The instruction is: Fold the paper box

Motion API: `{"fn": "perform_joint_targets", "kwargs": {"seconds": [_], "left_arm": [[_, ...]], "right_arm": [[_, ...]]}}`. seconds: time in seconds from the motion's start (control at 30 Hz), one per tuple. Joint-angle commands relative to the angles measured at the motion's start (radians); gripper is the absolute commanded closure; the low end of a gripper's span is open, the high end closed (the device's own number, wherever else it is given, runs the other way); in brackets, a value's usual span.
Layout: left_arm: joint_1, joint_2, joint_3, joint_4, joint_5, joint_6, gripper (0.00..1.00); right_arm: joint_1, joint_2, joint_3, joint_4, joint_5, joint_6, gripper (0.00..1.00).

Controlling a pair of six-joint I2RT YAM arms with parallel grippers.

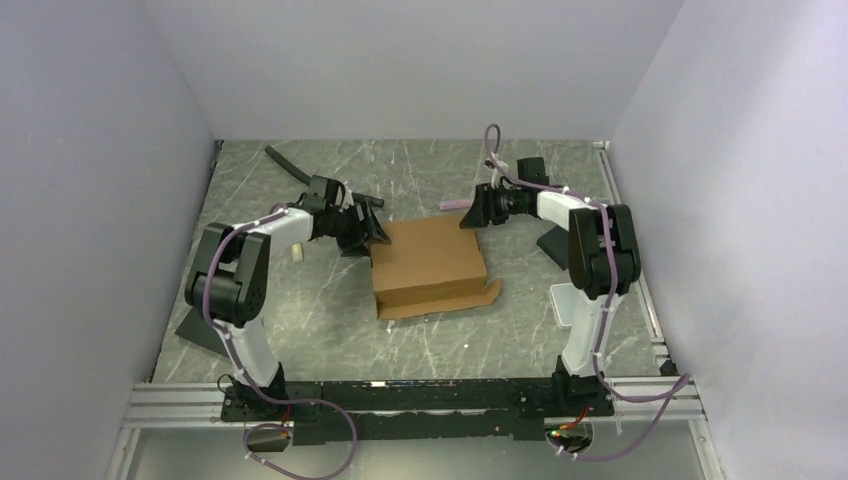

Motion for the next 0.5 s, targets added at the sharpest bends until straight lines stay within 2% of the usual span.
{"fn": "perform_joint_targets", "kwargs": {"seconds": [0.0,0.13,0.27,0.4,0.47], "left_arm": [[-0.002,0.1,0.128,-0.037,0.011,0.071,0.26],[-0.002,0.2,0.244,-0.056,0.043,0.081,0.27],[-0.006,0.27,0.37,-0.09,0.046,0.097,0.27],[-0.007,0.274,0.48,-0.152,-0.041,0.138,0.27],[-0.005,0.211,0.478,-0.162,-0.136,0.169,0.25]], "right_arm": [[-0.002,-0.131,-0.183,0.055,0.156,0.076,0.49],[-0.019,-0.26,-0.361,0.151,0.228,0.197,0.53],[-0.031,-0.365,-0.492,0.194,0.259,0.301,0.52],[-0.04,-0.447,-0.572,0.199,0.239,0.289,0.38],[-0.067,-0.527,-0.631,0.227,0.243,0.275,0.25]]}}
